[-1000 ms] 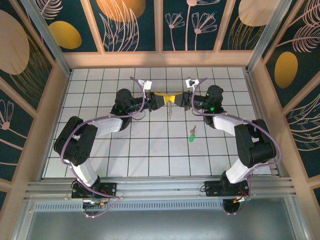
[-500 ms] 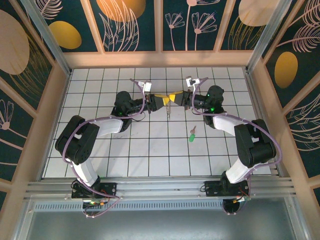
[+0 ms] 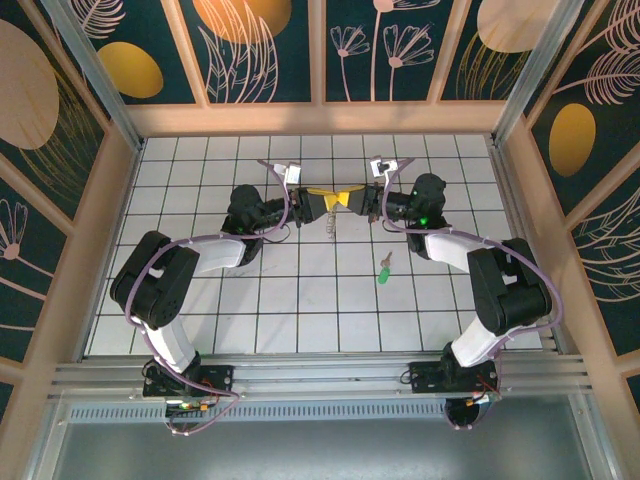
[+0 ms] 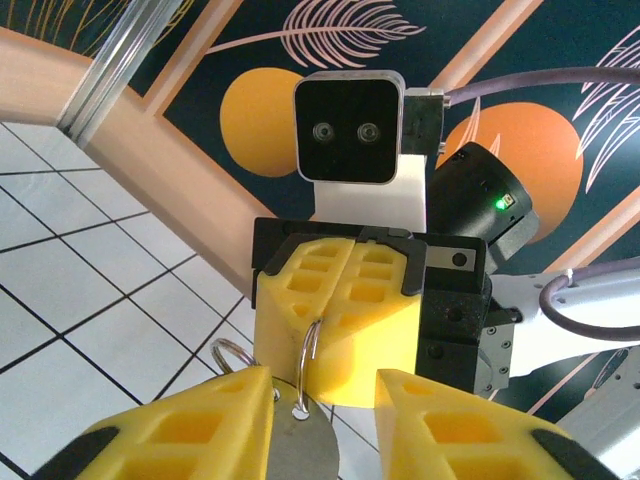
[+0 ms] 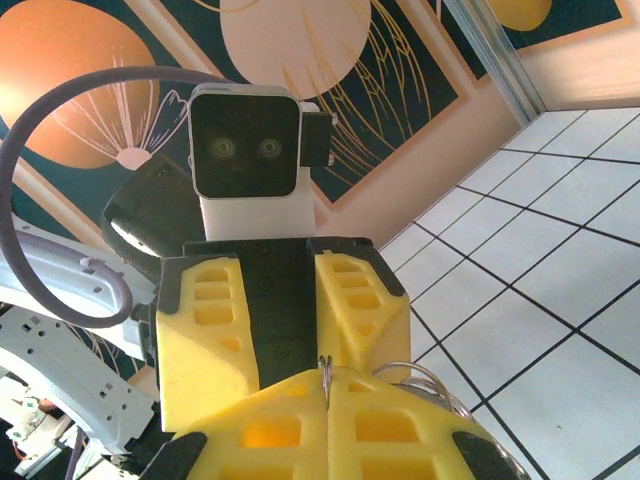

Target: Put the keys on the keyring

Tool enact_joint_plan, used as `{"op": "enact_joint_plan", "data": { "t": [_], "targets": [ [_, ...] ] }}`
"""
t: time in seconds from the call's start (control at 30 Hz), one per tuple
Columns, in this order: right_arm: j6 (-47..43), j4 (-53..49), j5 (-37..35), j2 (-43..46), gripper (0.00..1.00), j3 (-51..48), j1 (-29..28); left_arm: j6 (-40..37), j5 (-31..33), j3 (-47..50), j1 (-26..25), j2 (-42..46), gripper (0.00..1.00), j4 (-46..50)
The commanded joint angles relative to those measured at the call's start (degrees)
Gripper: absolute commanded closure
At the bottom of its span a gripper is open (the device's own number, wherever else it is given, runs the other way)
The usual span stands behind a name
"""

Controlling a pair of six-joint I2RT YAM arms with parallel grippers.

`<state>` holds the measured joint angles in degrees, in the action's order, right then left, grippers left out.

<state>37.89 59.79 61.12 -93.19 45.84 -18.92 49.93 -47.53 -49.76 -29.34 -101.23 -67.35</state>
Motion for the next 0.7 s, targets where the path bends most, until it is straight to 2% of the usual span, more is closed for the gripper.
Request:
{"op": "enact_joint_plan", "data": {
  "t": [0.0,0.3,0.43,0.6,0.67],
  "targets": [
    [-0.5,2.6,0.2,-0.7,1.00,0.0,-0.8,0.8,-0.4,-0.1,0.1,-0.6,0.72,-4.1],
    [-0.8,2.2,0.0,-1.6,1.00,0.3,-1.5,1.6,-1.1,-0.8,-0.1,-1.8,0.88,-4.8],
    [-0.9,1.9,-0.2,-1.8,1.00,0.0,-1.5,1.5,-0.7,-0.3,-0.3,-2.1,1.00,-5.0],
    [-1.1,1.1,-1.4,-1.7,1.00,-0.5,-1.4,1.5,0.7,0.7,-0.4,-2.5,1.00,-5.1],
    [-0.9,1.0,-1.8,-1.6,0.97,-0.7,-1.1,1.5,1.4,1.0,-0.4,-2.6,1.00,-5.2]
  ]
}}
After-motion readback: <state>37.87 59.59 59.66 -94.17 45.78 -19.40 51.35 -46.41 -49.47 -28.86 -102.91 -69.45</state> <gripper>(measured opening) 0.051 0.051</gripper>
